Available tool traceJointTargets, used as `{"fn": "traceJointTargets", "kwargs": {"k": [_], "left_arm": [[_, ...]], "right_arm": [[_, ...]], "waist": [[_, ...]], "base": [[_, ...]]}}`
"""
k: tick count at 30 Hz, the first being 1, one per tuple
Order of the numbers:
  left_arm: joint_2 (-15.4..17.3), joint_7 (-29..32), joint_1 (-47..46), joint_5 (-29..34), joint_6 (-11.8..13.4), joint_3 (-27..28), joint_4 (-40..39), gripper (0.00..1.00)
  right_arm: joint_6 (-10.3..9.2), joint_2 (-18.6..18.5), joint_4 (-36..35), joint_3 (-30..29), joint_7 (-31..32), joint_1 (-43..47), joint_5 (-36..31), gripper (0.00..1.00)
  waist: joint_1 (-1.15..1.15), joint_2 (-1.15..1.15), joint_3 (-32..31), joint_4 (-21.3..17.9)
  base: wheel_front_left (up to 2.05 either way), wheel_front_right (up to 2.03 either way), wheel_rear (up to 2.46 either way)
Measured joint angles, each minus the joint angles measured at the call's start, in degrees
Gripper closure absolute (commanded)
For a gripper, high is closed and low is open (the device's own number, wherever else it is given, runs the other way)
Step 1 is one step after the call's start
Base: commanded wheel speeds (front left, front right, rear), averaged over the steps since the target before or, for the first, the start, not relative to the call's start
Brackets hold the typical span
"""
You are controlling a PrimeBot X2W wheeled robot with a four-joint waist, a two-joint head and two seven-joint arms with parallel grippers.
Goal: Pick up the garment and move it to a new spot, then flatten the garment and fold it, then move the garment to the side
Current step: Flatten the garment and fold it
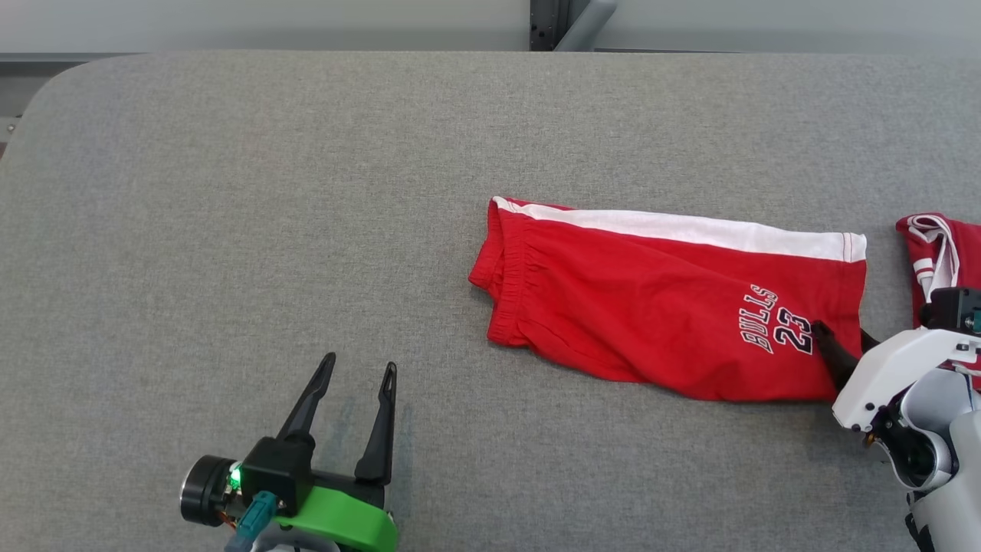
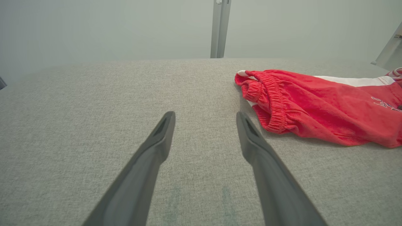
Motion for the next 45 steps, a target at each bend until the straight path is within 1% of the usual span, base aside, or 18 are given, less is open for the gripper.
{"fn": "traceJointTargets", "kwargs": {"k": [6, 10, 16, 19, 20, 21, 26, 28, 34, 38, 40, 43, 45], "left_arm": [[0.0, 0.0, 0.7, 0.0, 0.0, 0.1, 0.0, 0.0], [-0.1, 0.0, 0.7, 0.0, 0.0, 0.2, 0.1, 0.0], [-0.1, 0.0, 0.4, 0.0, -0.1, 0.1, 0.1, 0.0], [-0.1, 0.0, -0.1, 0.0, -0.3, 0.3, -0.1, 0.0], [0.0, 0.0, -0.2, 0.0, -0.3, 0.4, -0.1, 0.0], [0.0, 0.0, -0.3, 0.0, -0.4, 0.5, -0.1, 0.0], [0.0, 0.0, -0.4, 0.1, -0.4, 0.7, 0.2, 0.0], [0.0, 0.0, -0.4, 0.1, -0.4, 0.8, 0.4, 0.0], [-0.2, 0.0, 0.0, -0.4, 0.0, 0.7, 0.9, 0.0], [-0.3, 0.0, 0.5, -0.9, 0.4, 0.2, 1.0, 0.0], [-0.4, 0.0, 0.6, -1.2, 0.5, -0.4, 1.1, 0.0], [-0.4, 0.0, 0.7, -1.7, 0.6, -0.5, 1.3, 0.0], [-0.4, 0.0, 1.0, -1.9, 0.9, -0.4, 1.3, 0.0]], "right_arm": [[0.0, 1.3, 3.3, -2.5, -2.3, -1.6, -1.4, 0.0], [0.0, 2.3, 4.3, -2.9, -2.3, -2.8, -1.6, 0.0], [0.0, 3.7, 7.9, -3.8, -2.3, -5.0, -2.3, 0.0], [0.0, 5.1, 9.6, -4.4, -3.6, -6.2, -1.7, 0.0], [0.0, 5.6, 10.1, -4.6, -4.6, -6.6, -1.4, 0.36], [0.0, 6.1, 10.7, -4.8, -5.4, -7.1, -1.0, 1.0], [0.0, 6.6, 11.5, -2.4, -7.7, -8.4, 1.9, 1.0], [0.0, 5.9, 11.2, -2.2, -8.2, -8.8, 3.3, 1.0], [0.0, 0.5, 9.5, -2.7, -7.6, -9.3, 6.3, 1.0], [0.0, -4.2, 8.0, -5.9, -6.2, -8.9, 6.5, 1.0], [0.0, -5.7, 6.9, -7.8, -5.2, -8.9, 6.5, 1.0], [0.0, -5.6, 3.4, -8.5, -3.1, -8.4, 6.5, 1.0], [0.0, -3.9, -0.1, -7.6, -1.5, -7.9, 6.4, 1.0]], "waist": [[0.0, 0.0, 0.2, 0.0], [0.0, 0.0, 0.2, -0.4], [0.0, 0.0, 0.6, -0.5], [0.0, 0.0, 0.9, -0.4], [0.0, 0.0, 1.0, -0.3], [0.0, 0.0, 1.1, -0.3], [0.0, 0.0, 0.8, 0.2], [0.0, 0.0, 0.4, 0.3], [0.0, 0.0, -1.3, 0.7], [0.0, 0.0, -2.1, 1.5], [0.0, 0.0, -2.2, 2.0], [0.0, 0.0, -2.5, 2.8], [0.0, 0.0, -2.6, 3.2]], "base": [[0.0, 0.0, 0.0], [0.0, 0.0, 0.0], [0.0, 0.0, 0.0], [0.0, 0.0, 0.0], [0.0, 0.0, 0.0], [0.0, 0.0, 0.0], [0.0, 0.0, 0.0], [0.0, 0.0, 0.0], [0.0, 0.0, 0.0], [0.0, 0.0, 0.0], [0.0, 0.0, 0.0], [0.0, 0.0, 0.0], [0.0, 0.0, 0.0]]}}
